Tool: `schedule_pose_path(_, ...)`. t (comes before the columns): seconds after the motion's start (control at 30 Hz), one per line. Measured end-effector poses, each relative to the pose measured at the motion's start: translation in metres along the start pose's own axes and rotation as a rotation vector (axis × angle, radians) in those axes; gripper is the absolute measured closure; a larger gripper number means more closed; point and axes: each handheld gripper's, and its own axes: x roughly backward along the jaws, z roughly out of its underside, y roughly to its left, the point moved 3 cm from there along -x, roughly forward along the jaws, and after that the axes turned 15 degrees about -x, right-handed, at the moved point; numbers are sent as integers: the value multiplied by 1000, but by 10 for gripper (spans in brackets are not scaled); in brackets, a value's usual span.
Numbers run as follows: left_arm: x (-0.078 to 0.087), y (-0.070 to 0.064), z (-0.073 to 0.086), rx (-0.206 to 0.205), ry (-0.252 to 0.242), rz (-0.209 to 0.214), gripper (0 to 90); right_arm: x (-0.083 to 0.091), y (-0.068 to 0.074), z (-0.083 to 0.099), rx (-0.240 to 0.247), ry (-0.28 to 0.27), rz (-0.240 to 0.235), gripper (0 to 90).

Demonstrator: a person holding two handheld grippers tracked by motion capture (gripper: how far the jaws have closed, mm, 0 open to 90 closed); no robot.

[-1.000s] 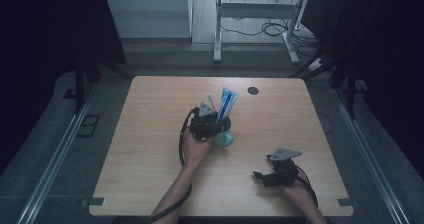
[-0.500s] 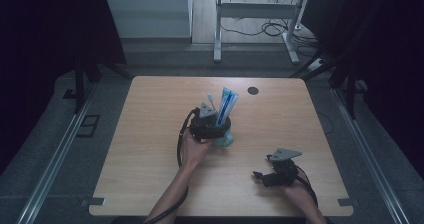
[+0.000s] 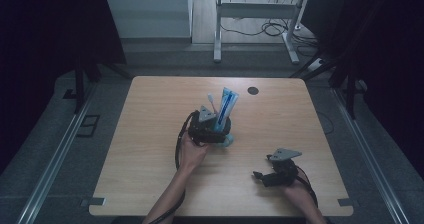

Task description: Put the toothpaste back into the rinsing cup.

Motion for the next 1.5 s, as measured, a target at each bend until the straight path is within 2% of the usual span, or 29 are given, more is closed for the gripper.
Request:
schedule_pose_path(0.23, 6, -3, 2, 2, 7, 12, 112, 0, 0, 0, 0, 0, 0, 138)
schedule_pose_path(0.43, 12, -5, 4, -27, 31, 6, 58, 0, 0, 0, 0, 0, 0, 138)
schedule_pose_path(0.6, 17, -6, 8, -34, 45, 9, 36, 0, 0, 0, -1, 0, 0, 138)
schedule_pose_path(1.23, 40, -9, 33, -3, 53, 13, 28, 0, 0, 0, 0, 0, 0, 138)
schedule_pose_path(1.5, 46, -14, 48, -8, 81, 12, 28, 0, 0, 0, 1, 1, 1, 138)
